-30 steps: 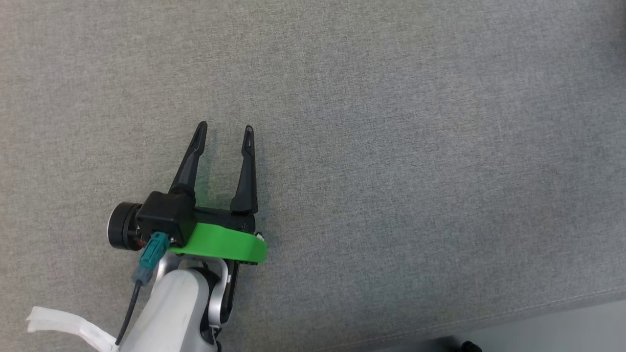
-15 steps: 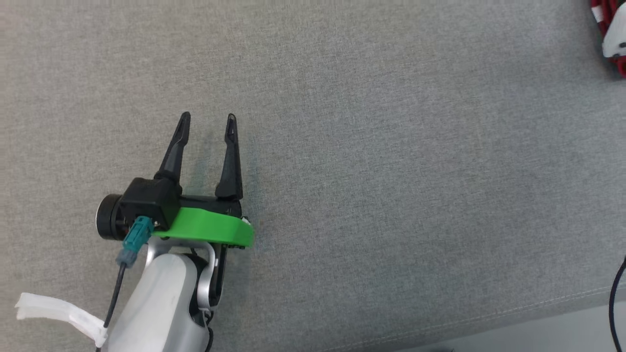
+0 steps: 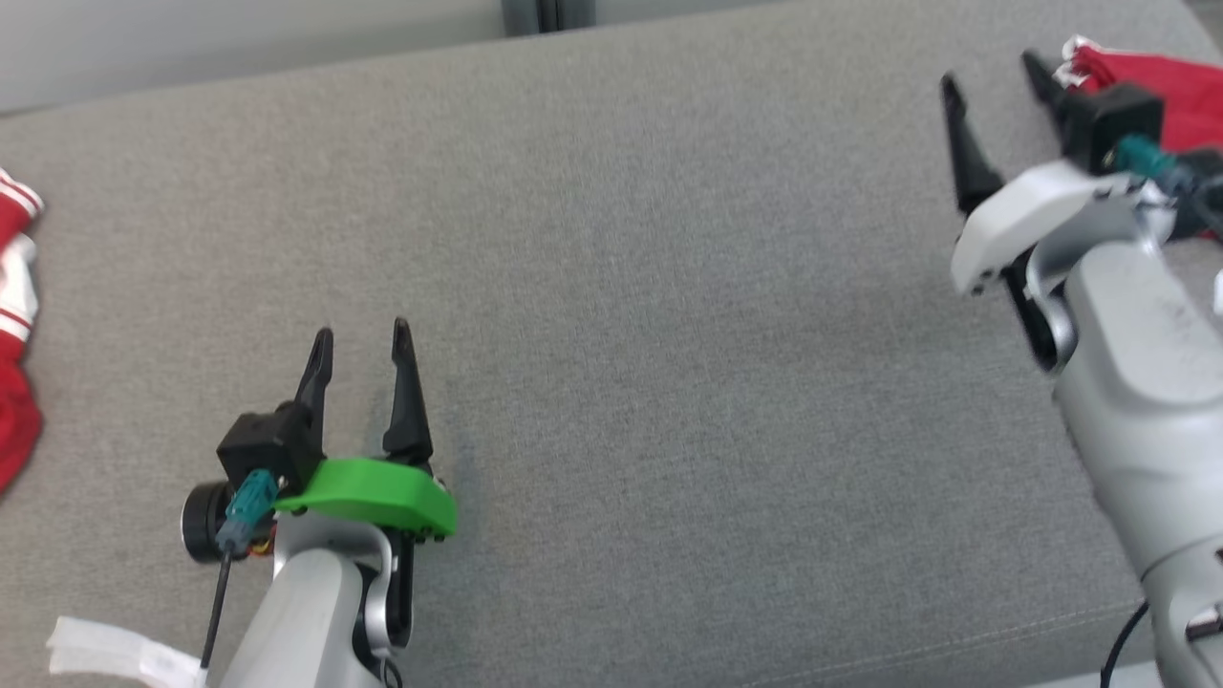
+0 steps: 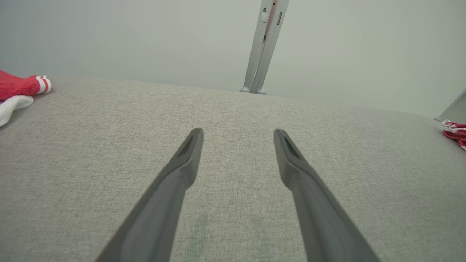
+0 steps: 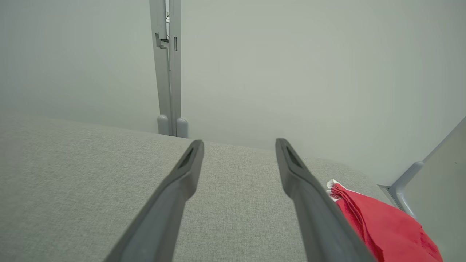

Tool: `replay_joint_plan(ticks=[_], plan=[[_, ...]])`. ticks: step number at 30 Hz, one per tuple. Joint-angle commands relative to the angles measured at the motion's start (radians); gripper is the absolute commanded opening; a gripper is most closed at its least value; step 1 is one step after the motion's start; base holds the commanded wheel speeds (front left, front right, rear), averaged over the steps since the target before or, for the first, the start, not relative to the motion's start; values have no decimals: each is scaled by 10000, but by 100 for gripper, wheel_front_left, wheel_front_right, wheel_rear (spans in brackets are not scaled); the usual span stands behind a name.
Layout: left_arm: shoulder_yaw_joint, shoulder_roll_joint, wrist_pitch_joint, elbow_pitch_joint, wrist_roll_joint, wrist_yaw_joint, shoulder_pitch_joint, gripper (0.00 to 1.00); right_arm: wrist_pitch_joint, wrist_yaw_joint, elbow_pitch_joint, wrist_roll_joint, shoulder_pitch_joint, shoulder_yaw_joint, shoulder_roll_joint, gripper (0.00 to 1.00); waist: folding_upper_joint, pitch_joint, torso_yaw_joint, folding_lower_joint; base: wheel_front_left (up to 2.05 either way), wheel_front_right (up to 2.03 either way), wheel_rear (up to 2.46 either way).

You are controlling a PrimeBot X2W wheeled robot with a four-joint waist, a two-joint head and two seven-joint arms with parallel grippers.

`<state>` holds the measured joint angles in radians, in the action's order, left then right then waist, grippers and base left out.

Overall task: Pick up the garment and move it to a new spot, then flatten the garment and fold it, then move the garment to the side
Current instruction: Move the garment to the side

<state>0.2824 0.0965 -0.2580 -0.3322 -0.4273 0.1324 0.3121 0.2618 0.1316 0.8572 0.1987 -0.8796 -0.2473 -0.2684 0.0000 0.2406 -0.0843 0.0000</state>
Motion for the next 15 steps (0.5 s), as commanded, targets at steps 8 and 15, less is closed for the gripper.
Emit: replay_joint_plan(ticks=[8,15], plan=[[-744,-119,-73,16,247,-6,-1400,100,43,-18,-2003,173,2964,386,528,100,0,-2066,246,0,0,0,0],[-1058,-326,-76,255,397,-124,-2462,100,39,-16,-3869,-699,5518,1659,1452,100,0,-2581,384,0,0,0,0]])
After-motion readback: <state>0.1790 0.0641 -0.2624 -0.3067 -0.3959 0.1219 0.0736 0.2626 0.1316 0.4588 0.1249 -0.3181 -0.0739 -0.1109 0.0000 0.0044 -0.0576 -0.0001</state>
